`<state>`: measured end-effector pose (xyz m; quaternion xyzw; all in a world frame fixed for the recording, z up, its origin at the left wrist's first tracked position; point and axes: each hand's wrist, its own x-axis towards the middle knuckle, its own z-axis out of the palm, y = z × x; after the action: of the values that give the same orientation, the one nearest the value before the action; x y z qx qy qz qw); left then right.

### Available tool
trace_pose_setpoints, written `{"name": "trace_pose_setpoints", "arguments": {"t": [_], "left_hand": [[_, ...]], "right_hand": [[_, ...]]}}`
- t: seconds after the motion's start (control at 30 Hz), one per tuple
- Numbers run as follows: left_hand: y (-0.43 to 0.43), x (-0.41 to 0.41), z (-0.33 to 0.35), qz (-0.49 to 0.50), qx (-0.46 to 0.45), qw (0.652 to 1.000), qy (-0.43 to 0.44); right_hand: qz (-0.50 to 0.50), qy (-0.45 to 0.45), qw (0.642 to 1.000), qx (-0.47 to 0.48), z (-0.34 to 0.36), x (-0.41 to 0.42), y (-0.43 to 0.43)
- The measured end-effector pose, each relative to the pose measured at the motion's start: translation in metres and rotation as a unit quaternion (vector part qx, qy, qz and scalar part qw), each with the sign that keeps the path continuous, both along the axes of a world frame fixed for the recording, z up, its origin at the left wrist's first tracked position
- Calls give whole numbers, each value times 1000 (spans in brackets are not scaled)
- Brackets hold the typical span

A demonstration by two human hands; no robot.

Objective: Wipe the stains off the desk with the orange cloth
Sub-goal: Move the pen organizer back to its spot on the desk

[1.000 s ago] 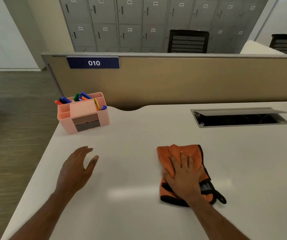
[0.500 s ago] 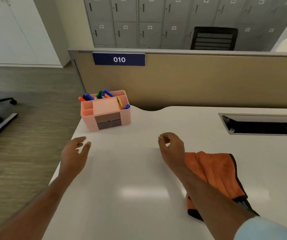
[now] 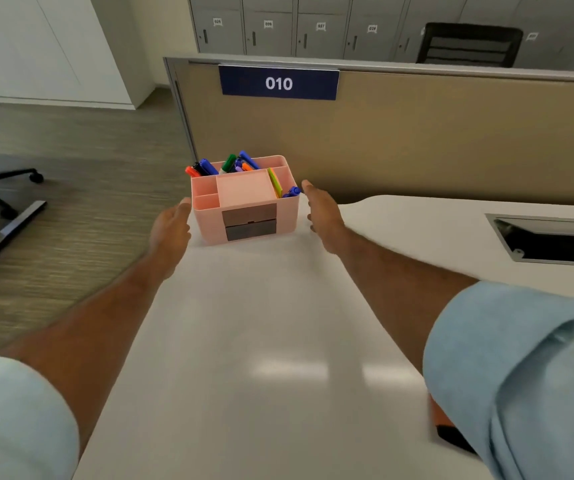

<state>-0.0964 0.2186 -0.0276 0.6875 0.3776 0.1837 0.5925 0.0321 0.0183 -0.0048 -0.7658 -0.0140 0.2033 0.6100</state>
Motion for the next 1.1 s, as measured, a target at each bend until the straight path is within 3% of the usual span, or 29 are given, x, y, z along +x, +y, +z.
{"name": "trace_pose_setpoints", "arguments": {"t": [0.17,0.3,0.63,0.83,1.1], "left_hand": [[-2,19,4,-72,-47,996,-22],[-5,26,5,-46,-89,995,-21],[-10,36,3,-36,-41,998,18],[-47,57,18,-100,-27,995,-12],[-118,98,35,-154,6,988,11]], "right_hand": [[48,67,996,44,15,-4,16],[47,62,996,43,8,2,23],[33,64,995,73,6,3,15],[8,75,993,93,27,13,-35],[-18,68,996,52,43,35,-118]]}}
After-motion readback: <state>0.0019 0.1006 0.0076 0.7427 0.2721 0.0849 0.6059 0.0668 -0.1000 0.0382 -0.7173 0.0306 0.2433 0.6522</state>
